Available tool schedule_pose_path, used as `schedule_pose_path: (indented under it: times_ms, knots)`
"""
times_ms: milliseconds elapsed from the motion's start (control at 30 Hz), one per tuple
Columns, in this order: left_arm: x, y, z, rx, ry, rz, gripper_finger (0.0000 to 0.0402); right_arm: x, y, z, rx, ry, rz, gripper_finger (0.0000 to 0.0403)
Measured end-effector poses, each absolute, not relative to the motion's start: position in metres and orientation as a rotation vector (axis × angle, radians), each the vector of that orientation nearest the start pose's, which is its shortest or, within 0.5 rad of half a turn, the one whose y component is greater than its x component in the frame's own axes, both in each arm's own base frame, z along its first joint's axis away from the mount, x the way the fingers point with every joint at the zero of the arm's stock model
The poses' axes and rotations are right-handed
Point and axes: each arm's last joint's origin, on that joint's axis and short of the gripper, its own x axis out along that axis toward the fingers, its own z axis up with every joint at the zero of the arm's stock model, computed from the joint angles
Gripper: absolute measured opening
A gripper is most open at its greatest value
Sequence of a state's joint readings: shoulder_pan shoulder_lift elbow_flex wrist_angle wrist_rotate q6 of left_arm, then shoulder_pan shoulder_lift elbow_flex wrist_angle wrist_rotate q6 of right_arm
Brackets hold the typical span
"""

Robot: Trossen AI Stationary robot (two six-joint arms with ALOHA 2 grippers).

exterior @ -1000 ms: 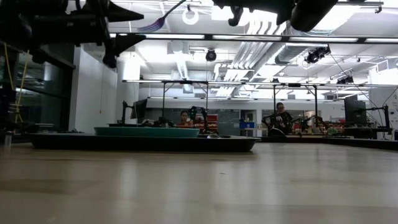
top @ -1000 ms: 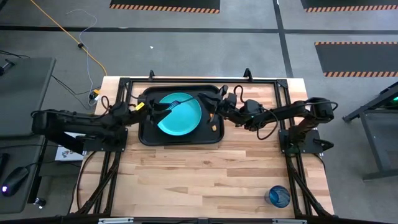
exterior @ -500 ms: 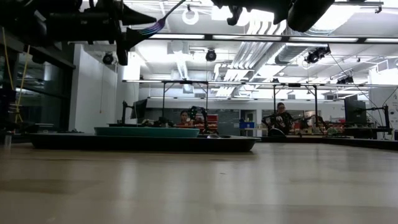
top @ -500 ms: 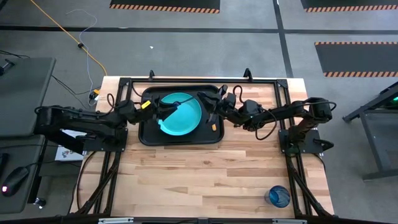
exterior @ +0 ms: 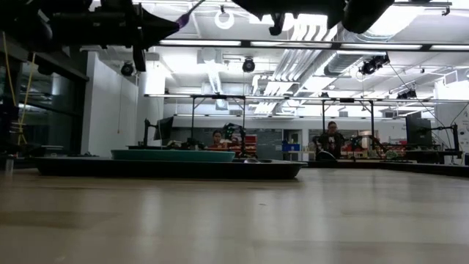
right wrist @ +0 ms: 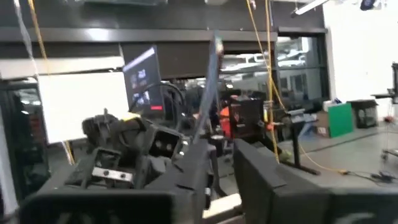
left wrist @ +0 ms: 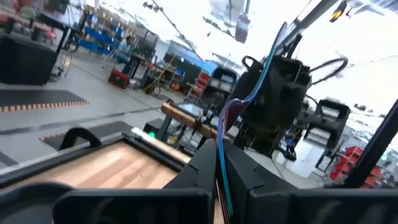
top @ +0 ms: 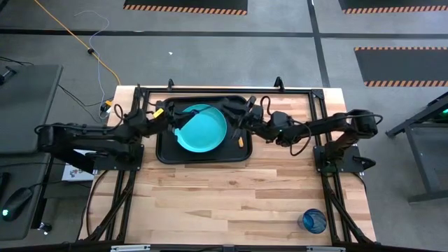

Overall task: Pick and place plate/cup/fork/spoon on tray
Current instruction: Put the blue fork on the black serving tray between the blue plate and yellow spoon

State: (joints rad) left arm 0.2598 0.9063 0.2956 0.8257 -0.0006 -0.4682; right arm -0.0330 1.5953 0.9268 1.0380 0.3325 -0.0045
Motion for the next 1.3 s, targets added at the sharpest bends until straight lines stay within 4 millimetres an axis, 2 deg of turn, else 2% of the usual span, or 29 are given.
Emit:
schedule_pose_path:
  times_ms: [100,200,367,667,800,1000,1167,1300]
  knots:
    - [0.175,0.051,0.242,-0.434,-0.258,0.230,0.0001,0.337,-0.021,0.306,0.053,-0.328,-0.395,0.0107]
    - [0.171,0.052,0.245,-0.431,-0.271,0.243,0.0001,0.333,-0.022,0.306,0.046,-0.259,-0.425,0.0148]
    - [0.168,0.053,0.245,-0.432,-0.268,0.255,0.0001,0.328,-0.023,0.311,0.044,-0.232,-0.449,0.0186]
    - [0.169,0.053,0.243,-0.423,-0.238,0.266,0.0001,0.328,-0.023,0.307,0.029,-0.186,-0.472,0.0193]
    - [0.169,0.053,0.243,-0.405,-0.230,0.270,0.0001,0.322,-0.023,0.311,0.009,-0.148,-0.482,0.0193]
    - [0.173,0.055,0.260,-0.367,-0.174,0.293,0.0000,0.309,-0.023,0.320,0.009,-0.099,-0.505,0.0193]
    - [0.175,0.056,0.276,-0.309,-0.131,0.325,0.0000,0.303,-0.023,0.318,0.005,-0.027,-0.505,0.0193]
    - [0.177,0.058,0.286,-0.250,-0.024,0.390,0.0000,0.297,-0.023,0.315,-0.015,0.064,-0.505,0.0193]
